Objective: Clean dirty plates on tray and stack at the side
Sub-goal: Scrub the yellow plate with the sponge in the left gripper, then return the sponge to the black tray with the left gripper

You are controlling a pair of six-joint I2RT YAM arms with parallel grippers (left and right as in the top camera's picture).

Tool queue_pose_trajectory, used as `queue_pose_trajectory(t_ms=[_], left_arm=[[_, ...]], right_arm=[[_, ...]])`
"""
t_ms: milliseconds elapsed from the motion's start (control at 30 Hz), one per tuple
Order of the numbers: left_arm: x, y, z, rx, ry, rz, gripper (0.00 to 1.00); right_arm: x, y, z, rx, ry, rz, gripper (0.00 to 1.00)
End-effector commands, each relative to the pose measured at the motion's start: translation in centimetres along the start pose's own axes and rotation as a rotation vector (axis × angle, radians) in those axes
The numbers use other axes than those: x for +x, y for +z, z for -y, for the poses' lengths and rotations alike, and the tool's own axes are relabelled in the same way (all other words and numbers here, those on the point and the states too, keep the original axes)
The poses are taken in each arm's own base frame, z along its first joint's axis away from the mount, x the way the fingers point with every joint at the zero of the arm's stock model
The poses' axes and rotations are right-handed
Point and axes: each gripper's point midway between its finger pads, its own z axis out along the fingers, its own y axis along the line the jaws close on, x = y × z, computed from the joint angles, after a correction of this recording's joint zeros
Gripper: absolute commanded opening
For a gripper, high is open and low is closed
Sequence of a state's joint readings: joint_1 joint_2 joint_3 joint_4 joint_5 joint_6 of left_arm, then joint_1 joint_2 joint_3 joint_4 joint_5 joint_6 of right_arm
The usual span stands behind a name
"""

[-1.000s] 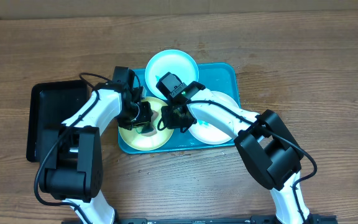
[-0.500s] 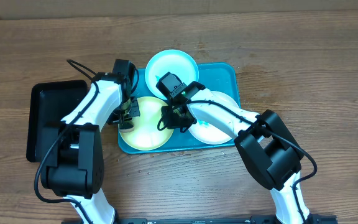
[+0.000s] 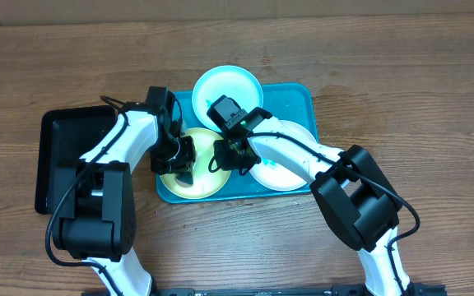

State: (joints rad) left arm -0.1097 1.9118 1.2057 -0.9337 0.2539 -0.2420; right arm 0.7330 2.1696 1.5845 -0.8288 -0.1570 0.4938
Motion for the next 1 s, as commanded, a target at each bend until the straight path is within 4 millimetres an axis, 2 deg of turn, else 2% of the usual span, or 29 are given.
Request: queue_pose_trajectory(t_ms=[0, 67, 133, 267, 367, 433, 500, 600, 700, 833, 867, 967], left_arm=[[2.9, 0.3, 4.0, 0.256, 0.193, -0.109, 0.04], [2.9, 0.2, 4.6, 0.289, 0.208, -0.109, 0.04], [2.7, 0.4, 3.6, 0.231, 0.196, -0.101, 0.04], [0.9, 0.9, -2.0, -0.112, 0.067, -0.030, 0.04], [0.5, -0.2, -6.7, -0.389, -0.145, 0.042, 0.04], [0.8, -1.2, -8.8, -0.516, -0.268, 0.081, 0.04], [0.9, -1.9, -9.9, -0.586, -0.330, 0.111, 0.04], [0.5, -2.4, -9.9, -0.594, -0.338, 0.140, 0.04], [-0.9, -3.9, -9.3, -0.575, -0.341, 0.196, 0.04], [-3.3, -7.7, -7.7, -0.516, -0.351, 0.316, 0.04], [-3.8, -8.9, -7.4, -0.501, -0.358, 0.348, 0.04], [-4.9, -12.6, -7.5, -0.440, -0.403, 0.434, 0.04]], right_arm=[[0.1, 0.7, 0.1, 0.003, 0.000, -0.007, 0.19], [0.1, 0.7, 0.1, 0.003, 0.001, -0.007, 0.18], [0.1, 0.7, 0.1, 0.003, 0.001, -0.008, 0.19], [0.1, 0.7, 0.1, 0.003, 0.001, -0.007, 0.18], [0.1, 0.7, 0.1, 0.003, 0.001, -0.007, 0.18], [0.1, 0.7, 0.1, 0.003, 0.001, -0.007, 0.18], [0.1, 0.7, 0.1, 0.003, 0.001, -0.007, 0.18], [0.1, 0.7, 0.1, 0.003, 0.001, -0.007, 0.18], [0.1, 0.7, 0.1, 0.003, -0.001, -0.007, 0.13], [0.0, 0.7, 0.0, 0.001, -0.016, -0.005, 0.08], [-0.1, 0.6, 0.0, 0.000, -0.024, -0.004, 0.04], [-0.5, 0.2, -0.4, -0.007, -0.032, 0.008, 0.04]])
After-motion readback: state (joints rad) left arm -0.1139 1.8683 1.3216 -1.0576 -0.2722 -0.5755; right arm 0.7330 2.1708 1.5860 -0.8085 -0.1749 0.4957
